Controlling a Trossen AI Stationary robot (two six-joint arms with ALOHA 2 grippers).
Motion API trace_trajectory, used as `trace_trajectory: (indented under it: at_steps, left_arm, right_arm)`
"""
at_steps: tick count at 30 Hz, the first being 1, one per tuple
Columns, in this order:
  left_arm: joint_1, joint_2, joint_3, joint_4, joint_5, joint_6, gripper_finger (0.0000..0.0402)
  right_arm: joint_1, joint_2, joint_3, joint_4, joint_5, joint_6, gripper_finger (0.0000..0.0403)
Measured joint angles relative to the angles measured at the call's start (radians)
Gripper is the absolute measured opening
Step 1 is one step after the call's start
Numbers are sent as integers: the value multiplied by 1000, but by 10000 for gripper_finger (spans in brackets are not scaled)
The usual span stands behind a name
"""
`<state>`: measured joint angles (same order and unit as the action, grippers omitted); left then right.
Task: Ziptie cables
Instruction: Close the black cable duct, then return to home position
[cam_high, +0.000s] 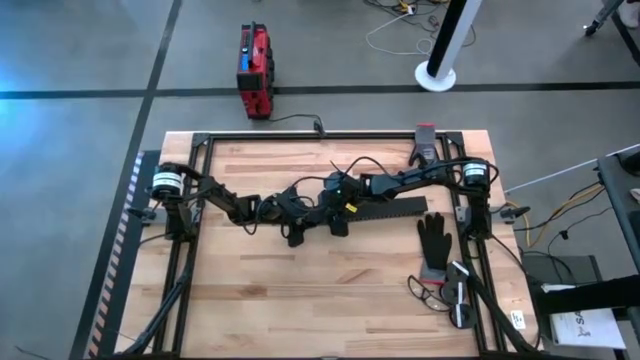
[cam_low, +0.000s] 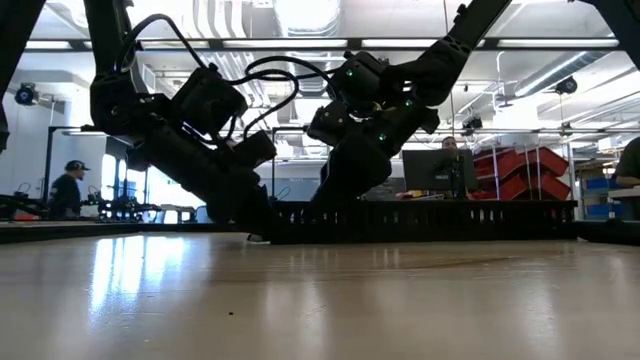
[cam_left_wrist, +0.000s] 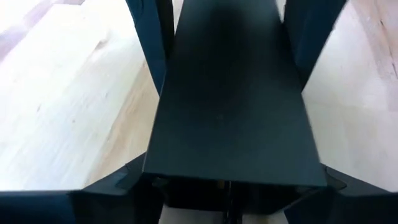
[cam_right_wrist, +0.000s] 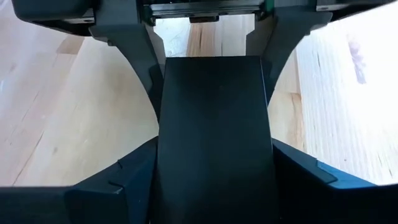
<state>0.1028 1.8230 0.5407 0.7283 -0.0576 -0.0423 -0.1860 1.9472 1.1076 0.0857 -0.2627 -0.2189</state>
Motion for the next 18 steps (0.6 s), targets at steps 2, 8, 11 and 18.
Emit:
trace_trajectory:
  at_steps: [2,8,11,18]
  left_arm:
    - [0,-17,0,-31,2,-24,252]
    - [0,-123,0,-253,-19,-35,314]
    - [-1,-201,-2,-407,-25,-52,336]
    - [-2,-507,-108,-533,-11,-83,347]
  right_arm:
    - [0,-9,1,-4,1,-11,251]
    - [0,-113,-30,-37,10,-9,293]
    - [-4,-210,-94,-10,34,-15,297]
    - [-22,-538,-372,156,76,-1,270]
